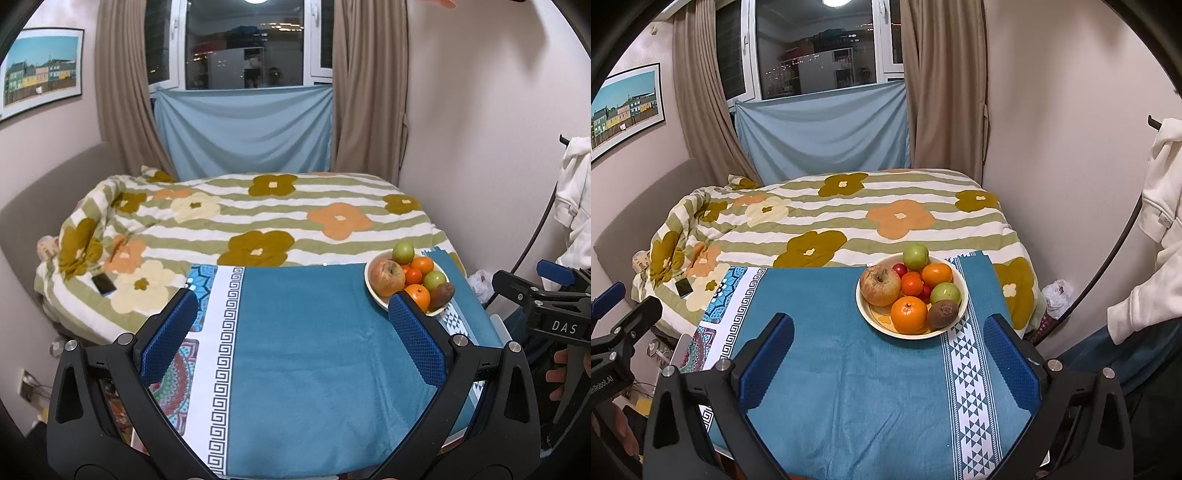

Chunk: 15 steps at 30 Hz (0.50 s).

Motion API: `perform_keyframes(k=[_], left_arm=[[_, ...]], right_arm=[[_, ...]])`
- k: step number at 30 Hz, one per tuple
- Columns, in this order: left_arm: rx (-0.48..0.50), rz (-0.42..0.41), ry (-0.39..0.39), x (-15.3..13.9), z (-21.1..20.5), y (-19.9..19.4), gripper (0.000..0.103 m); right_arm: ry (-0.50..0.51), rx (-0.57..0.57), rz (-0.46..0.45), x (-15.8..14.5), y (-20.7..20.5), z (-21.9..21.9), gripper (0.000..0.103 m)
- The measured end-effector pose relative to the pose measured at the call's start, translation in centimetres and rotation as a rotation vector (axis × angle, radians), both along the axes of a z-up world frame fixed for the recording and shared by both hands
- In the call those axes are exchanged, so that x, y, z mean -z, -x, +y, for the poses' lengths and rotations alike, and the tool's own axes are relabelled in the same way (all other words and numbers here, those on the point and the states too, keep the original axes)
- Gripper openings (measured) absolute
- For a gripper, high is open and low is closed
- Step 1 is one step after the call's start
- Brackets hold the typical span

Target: Organize fruits

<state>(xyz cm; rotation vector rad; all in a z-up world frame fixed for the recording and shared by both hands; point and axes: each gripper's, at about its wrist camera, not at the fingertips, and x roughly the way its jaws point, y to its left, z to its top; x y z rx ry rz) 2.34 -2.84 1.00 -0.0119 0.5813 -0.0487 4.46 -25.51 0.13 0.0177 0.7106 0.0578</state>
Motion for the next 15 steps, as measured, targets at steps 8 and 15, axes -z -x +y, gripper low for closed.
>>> perform_keyframes(k=[8, 15], left_arm=[[0.003, -0.001, 0.006, 0.15, -0.08, -0.35, 0.103], [0.003, -0.002, 0.002, 0.14, -0.13, -0.37, 0.103]], right_arm=[[0.0, 0.002, -0.002, 0.01, -0.18, -0.13, 0.102], [0.001, 0.007, 0.0, 0.21, -0.72, -0.43, 0.102]])
